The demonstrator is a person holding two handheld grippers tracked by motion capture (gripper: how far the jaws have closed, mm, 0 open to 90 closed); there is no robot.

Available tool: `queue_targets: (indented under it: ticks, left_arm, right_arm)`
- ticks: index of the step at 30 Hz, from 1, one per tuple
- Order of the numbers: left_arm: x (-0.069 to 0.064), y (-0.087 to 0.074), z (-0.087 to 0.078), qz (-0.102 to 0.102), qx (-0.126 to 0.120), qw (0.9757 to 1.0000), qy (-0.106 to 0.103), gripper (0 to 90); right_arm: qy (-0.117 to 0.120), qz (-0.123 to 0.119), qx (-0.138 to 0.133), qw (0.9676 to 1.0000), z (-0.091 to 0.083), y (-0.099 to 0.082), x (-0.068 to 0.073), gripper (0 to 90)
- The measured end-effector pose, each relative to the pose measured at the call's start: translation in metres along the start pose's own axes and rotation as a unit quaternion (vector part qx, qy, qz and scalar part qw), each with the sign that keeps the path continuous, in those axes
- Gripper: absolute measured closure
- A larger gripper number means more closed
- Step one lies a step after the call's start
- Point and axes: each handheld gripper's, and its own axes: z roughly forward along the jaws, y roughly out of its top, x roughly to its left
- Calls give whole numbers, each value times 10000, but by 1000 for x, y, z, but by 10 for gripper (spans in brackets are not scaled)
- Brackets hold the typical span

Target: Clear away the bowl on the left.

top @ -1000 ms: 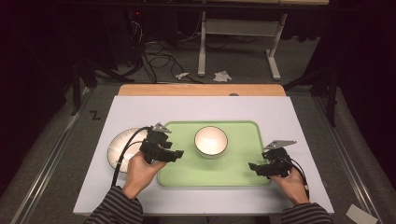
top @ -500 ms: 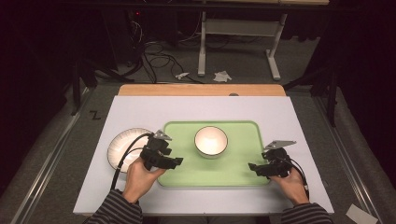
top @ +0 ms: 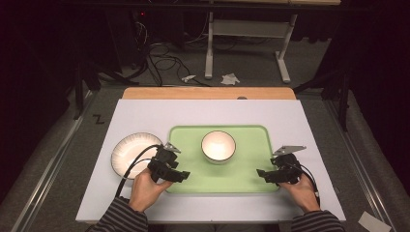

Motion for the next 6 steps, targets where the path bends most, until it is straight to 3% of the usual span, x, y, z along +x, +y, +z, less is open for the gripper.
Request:
queue_targets:
  ticks: [6]
  left_arm:
    - [2,-1,2,50,65,10000,50,388]
  right_arm:
    - [22,-28,13,10000,1,0,0,272]
